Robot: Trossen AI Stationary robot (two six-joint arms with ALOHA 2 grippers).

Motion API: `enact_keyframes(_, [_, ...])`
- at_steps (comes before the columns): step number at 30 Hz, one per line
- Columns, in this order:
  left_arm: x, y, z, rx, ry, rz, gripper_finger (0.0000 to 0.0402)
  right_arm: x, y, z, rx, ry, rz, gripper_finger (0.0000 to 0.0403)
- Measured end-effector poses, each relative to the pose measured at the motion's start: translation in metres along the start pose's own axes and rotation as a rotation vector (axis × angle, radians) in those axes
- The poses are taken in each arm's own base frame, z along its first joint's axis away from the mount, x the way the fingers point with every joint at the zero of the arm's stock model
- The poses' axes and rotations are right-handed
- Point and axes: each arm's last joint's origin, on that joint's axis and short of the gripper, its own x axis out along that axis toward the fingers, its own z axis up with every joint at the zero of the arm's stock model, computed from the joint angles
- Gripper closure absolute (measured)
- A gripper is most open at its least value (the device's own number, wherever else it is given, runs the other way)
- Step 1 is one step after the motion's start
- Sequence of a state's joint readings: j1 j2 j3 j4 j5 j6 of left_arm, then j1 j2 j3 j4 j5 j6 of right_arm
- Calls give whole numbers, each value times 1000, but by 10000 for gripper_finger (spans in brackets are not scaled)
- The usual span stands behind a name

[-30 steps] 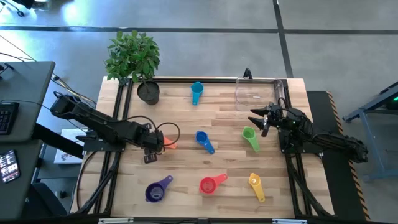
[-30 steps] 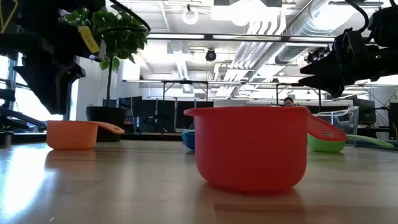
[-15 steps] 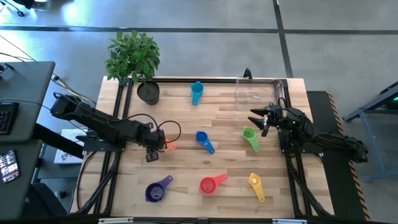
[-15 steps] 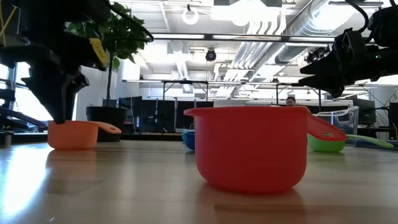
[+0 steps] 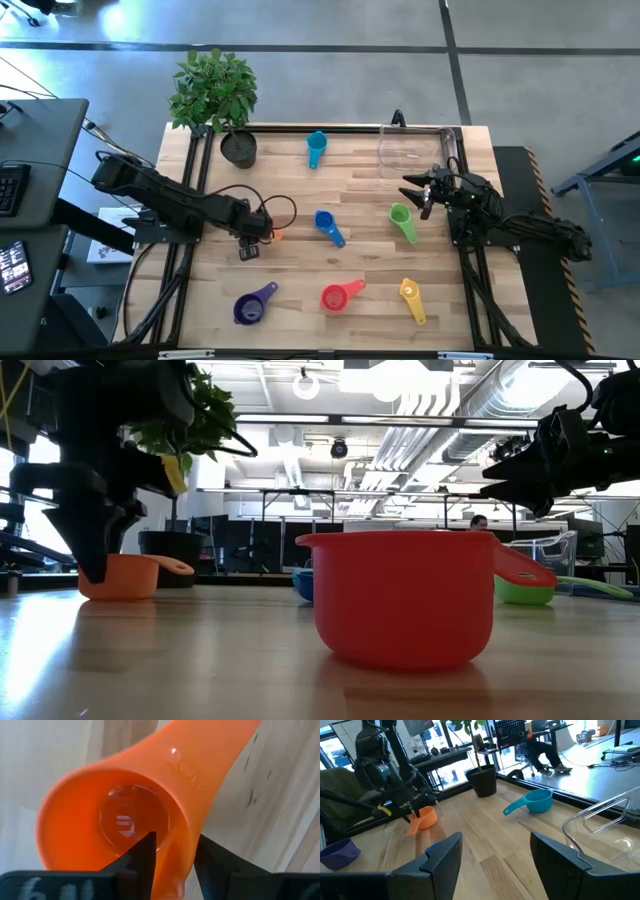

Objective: Nest measuring cups in basket
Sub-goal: Stack the orange measuring cup on top of the violet measuring cup

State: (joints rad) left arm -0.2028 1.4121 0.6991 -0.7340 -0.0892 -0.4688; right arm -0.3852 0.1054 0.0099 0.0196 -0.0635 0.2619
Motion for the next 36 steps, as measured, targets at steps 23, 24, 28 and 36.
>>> enact_keyframes(23, [-53,-25,23,-568,-45,-171,398,0,0,0,0,0,0,178])
enact_keyframes(24, [-58,-28,25,-601,-47,-185,398,0,0,0,0,0,0,178])
enact_keyframes(28, [-80,-43,28,-694,-59,-246,399,0,0,0,0,0,0,178])
enact_keyframes(36, [-108,-75,17,-809,-33,-332,400,0,0,0,0,0,0,178])
